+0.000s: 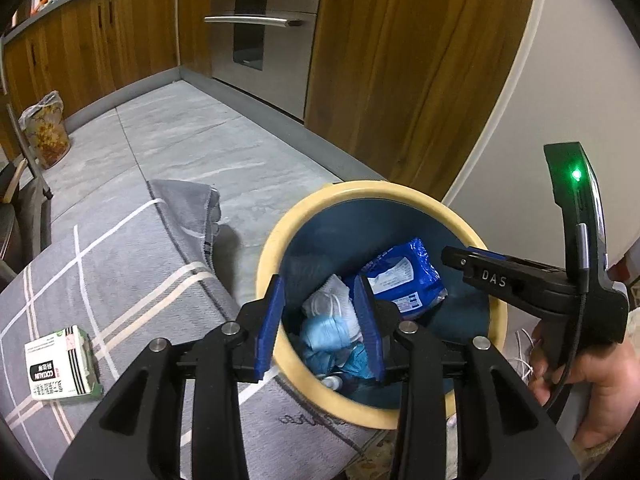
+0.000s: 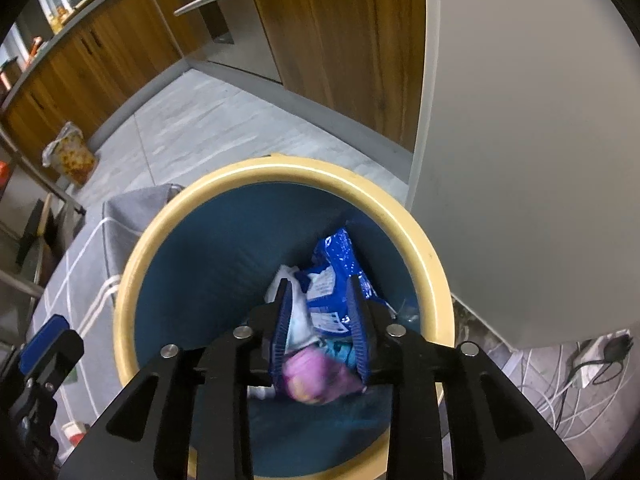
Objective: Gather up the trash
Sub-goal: 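Open both tools to drop the bottle and wrapper into the bin, then move both tools back over the paper cup and medicine box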
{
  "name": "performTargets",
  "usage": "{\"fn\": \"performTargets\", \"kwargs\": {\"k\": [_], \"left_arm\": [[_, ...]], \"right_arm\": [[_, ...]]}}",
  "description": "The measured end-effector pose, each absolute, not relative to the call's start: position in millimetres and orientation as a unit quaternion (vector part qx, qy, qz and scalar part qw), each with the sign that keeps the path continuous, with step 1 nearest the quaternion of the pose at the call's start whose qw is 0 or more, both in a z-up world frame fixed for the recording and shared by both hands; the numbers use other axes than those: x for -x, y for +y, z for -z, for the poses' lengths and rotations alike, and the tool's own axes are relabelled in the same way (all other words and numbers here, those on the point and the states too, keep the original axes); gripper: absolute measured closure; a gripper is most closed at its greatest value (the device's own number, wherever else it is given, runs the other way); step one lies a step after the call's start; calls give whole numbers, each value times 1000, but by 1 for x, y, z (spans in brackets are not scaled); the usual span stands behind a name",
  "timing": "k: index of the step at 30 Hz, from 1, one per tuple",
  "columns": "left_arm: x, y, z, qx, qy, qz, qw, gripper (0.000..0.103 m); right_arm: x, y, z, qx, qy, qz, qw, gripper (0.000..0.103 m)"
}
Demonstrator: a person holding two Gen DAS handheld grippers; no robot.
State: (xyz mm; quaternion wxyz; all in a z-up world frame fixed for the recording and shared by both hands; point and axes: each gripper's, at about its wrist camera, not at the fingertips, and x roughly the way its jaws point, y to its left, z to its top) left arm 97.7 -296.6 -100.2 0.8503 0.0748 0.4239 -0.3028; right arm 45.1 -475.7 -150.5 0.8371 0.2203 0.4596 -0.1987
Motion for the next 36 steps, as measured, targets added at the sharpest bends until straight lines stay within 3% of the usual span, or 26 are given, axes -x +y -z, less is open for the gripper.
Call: {"fn": "performTargets", "kwargs": {"k": [5,8,10,13,15,21,36], "left_arm": [[-94,-285,93,-79,417,290,858,62],[-90,-275,89,-81,411,277,865,49],[-89,-267,85,-79,407,265,870,39],[-87,-254,78,-71,400,247,880,27],[-86,-244,75,-67,397,237,884,24],[-82,-206,70,-63,399,200,893,17],[-66,-79,94,-7,460,100,882,17]], "right_arm": [[-44,-465,144,-215,455,186,844,66],[-43,-458,141,-222,452,172,846,56],[-42,-453,138,-224,447,163,850,42],[-41,-442,130,-223,435,144,860,29],[-41,-436,124,-219,429,134,866,24],[-47,-410,114,-226,423,103,871,20],[-71,-302,106,-179,439,28,880,19]]}}
